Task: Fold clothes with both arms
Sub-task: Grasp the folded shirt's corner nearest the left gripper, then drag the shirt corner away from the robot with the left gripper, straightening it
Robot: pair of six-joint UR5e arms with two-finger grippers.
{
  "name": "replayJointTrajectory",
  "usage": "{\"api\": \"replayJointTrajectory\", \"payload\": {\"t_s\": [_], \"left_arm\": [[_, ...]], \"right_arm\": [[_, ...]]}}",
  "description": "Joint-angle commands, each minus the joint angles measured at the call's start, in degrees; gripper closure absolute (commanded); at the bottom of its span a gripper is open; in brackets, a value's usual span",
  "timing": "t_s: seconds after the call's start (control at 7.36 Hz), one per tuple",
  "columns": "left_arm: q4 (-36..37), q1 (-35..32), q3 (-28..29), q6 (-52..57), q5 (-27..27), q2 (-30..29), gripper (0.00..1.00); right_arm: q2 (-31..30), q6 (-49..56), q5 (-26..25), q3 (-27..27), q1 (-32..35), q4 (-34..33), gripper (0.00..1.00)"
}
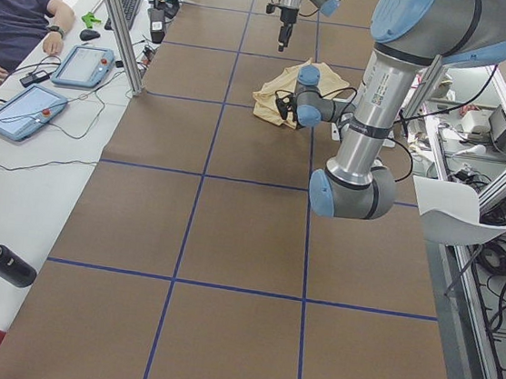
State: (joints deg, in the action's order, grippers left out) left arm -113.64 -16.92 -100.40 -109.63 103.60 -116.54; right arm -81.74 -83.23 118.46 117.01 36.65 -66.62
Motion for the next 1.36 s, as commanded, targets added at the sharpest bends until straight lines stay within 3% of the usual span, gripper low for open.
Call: {"api": "replayJointTrajectory", "payload": {"t_s": [0.0,0.82,1.22], "left_arm": [[0.0,-0.31,-0.14,-0.14,0.02,0.0,1.0],[0.09,-8.37,0.2,0.03,0.46,-2.28,1.0],[0.0,-14.09,7.38,2.57,0.28,-6.75,1.0]], "right_arm": [[0.0,0.0,0.01,-0.03,0.09,0.0,0.0],[-0.35,0.0,0.63,0.06,1.76,0.0,0.0],[-0.35,0.0,0.71,0.06,2.29,0.0,0.0]]}}
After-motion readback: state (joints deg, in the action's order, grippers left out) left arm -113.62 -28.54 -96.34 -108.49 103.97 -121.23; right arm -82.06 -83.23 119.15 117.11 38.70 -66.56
